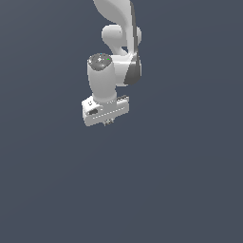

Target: Pick up the object and move it to a goal position.

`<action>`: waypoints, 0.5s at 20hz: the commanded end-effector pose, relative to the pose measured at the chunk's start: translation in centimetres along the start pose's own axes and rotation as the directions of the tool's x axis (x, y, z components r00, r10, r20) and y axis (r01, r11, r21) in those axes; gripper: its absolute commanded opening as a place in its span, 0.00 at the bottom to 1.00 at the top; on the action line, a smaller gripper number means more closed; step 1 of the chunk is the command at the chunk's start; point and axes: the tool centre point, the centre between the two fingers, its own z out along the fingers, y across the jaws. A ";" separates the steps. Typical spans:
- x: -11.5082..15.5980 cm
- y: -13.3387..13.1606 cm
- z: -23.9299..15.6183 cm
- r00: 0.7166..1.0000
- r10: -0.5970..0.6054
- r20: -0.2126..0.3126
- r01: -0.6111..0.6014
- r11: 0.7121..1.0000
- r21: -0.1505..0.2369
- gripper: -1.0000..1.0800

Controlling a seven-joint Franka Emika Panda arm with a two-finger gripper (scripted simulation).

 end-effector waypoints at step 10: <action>-0.3 5.5 -7.9 1.000 0.000 0.001 0.000 1.000 0.000 0.00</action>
